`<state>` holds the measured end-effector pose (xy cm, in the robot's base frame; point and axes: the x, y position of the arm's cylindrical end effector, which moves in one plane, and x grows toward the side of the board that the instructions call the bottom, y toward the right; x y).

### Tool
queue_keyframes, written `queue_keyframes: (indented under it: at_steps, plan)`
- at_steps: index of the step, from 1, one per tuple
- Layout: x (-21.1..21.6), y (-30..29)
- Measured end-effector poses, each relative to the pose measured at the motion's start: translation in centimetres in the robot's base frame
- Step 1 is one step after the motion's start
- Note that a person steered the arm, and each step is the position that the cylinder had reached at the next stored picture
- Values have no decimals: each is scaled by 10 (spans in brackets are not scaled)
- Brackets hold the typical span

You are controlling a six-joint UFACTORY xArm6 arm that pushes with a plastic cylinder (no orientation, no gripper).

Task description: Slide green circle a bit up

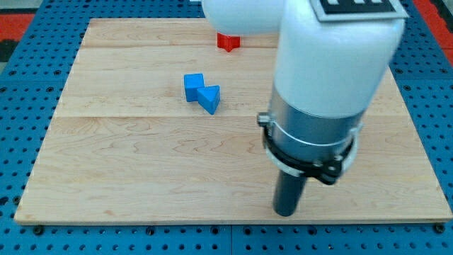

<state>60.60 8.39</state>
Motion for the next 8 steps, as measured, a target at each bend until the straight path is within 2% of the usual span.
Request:
queue_keyframes:
  at_steps: [1,2,3,4,5,6,7,8]
  plan:
    - [-20,53]
    - [-55,20]
    - [-68,27]
    - [-45,33]
    - [-63,45]
    - [-90,9]
    - [-131,33]
    - [-130,-7]
